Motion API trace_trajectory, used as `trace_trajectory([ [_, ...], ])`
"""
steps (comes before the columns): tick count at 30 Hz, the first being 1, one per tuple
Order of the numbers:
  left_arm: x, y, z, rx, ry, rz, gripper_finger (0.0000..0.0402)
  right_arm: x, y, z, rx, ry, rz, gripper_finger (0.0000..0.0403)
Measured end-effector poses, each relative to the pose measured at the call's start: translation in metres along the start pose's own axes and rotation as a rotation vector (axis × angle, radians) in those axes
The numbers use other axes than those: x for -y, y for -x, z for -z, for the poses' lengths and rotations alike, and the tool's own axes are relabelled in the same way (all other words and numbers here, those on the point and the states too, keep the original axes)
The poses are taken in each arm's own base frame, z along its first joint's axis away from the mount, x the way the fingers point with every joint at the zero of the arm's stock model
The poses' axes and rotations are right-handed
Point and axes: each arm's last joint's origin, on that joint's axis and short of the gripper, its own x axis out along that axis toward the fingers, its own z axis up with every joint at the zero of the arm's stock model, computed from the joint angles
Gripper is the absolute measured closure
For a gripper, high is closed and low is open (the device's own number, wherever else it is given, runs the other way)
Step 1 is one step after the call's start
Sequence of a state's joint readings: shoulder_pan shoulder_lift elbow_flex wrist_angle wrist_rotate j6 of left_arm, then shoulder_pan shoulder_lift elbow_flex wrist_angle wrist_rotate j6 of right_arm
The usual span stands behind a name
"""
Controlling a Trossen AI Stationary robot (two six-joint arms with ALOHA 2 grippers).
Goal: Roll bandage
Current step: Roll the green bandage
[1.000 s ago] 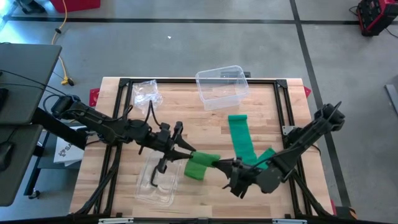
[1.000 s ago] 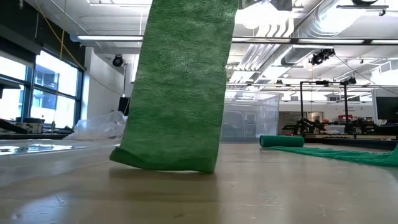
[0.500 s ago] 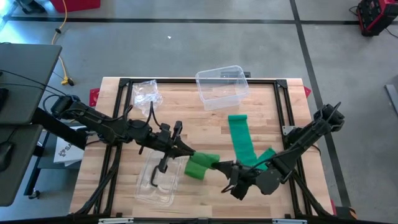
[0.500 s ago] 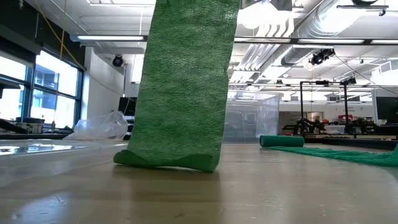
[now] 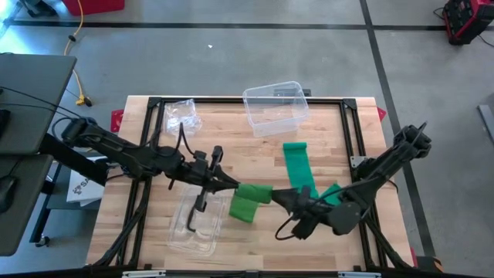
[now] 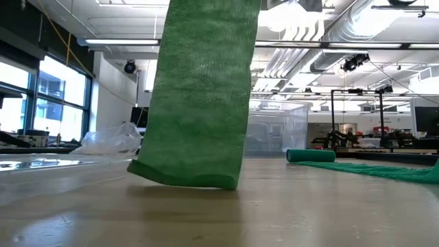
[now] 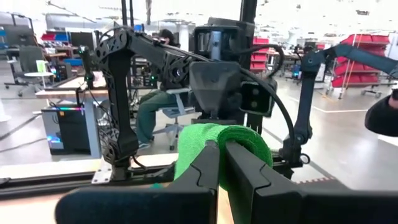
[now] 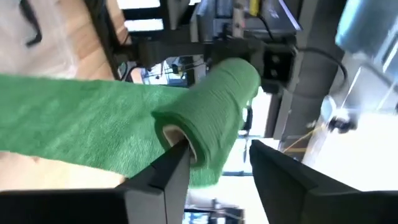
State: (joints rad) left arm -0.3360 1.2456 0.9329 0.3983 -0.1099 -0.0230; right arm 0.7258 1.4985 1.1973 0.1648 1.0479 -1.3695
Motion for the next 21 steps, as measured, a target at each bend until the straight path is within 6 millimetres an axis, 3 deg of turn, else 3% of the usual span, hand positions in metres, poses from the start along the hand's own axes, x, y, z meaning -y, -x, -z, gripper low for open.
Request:
trace_trajectory([
  [8,0.002,0.008,-0.009,0.029,-0.040,0.001,0.0396,0.025,0.014,0.020,-0.030,-0.326,0.032,0.0240],
  [12,0.007,0.009,-0.012,0.059,-0.083,0.020,0.0396,0.031,0.017,0.042,0.043,-0.577,-0.093,0.0240],
  [16,0.012,0.010,-0.015,0.089,-0.103,0.024,0.0396,0.028,0.010,0.057,0.097,-0.792,-0.272,0.0240],
  [21,0.013,0.011,-0.018,0.114,-0.124,0.000,0.0396,0.021,-0.008,0.053,0.120,-0.878,-0.304,0.0240],
])
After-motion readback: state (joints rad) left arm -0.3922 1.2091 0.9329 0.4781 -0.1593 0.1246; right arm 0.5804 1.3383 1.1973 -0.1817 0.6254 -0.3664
